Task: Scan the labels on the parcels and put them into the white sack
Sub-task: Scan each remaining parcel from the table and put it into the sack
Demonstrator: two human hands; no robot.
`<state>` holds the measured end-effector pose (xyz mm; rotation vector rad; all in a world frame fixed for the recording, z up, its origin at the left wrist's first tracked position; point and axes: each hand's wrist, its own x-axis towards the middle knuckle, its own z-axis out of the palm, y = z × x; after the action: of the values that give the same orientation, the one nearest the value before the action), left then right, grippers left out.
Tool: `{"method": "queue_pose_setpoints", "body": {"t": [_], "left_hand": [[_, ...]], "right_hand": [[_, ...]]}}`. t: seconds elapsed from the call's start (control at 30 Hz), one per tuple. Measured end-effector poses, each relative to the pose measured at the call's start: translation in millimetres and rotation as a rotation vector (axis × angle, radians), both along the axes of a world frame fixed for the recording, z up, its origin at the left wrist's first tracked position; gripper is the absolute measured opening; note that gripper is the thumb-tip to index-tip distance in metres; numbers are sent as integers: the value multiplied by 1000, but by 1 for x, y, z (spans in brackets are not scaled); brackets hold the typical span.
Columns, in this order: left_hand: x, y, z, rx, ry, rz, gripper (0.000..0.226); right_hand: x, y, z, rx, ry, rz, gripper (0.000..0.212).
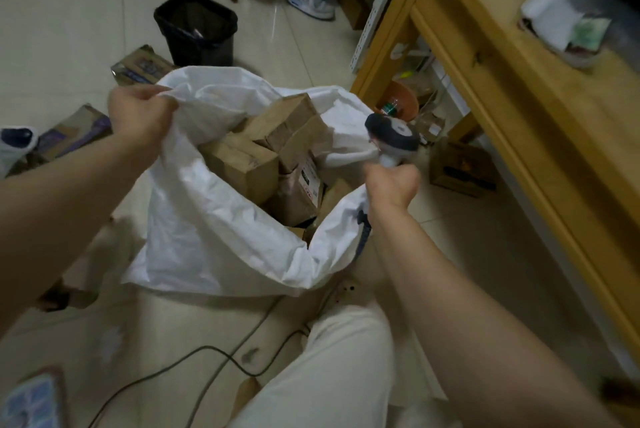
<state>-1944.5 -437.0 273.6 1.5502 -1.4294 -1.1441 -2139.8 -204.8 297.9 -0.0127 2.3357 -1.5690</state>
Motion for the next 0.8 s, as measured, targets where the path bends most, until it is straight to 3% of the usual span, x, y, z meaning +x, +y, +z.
{"method": "queue_pose_setpoints", "body": {"t": [0.07, 0.13, 0.27, 0.33, 0.43, 0.57, 0.63, 0.73, 0.8], "left_hand": [[5, -4, 13, -68, 61, 72, 33], [14, -5, 9, -72, -26, 18, 33], [32, 16, -29, 60, -452, -258, 39], [33, 22, -32, -12, -512, -324, 37], [27, 1, -9, -151, -463, -242, 37], [19, -10, 13, -250, -434, -68, 45], [20, 5, 6, -227, -534, -168, 39], [29, 26, -10, -40, -719, -437, 22], [32, 23, -5, -29, -739, -431, 19]], "right_hand": [[-1, 4, 11, -139, 109, -47, 33], [1, 4, 7, -153, 140, -63, 37], [20, -4, -17, 227, -140, 106, 32], [17, -3, -16, 293, -156, 98, 22], [-7, -6, 6, 158, -63, 21, 20], [6, -9, 19, -85, 97, 30, 38], [22, -10, 5, 7, 61, 89, 37], [35, -12, -21, 334, -103, 284, 19], [32, -13, -19, 377, -125, 318, 20]]}}
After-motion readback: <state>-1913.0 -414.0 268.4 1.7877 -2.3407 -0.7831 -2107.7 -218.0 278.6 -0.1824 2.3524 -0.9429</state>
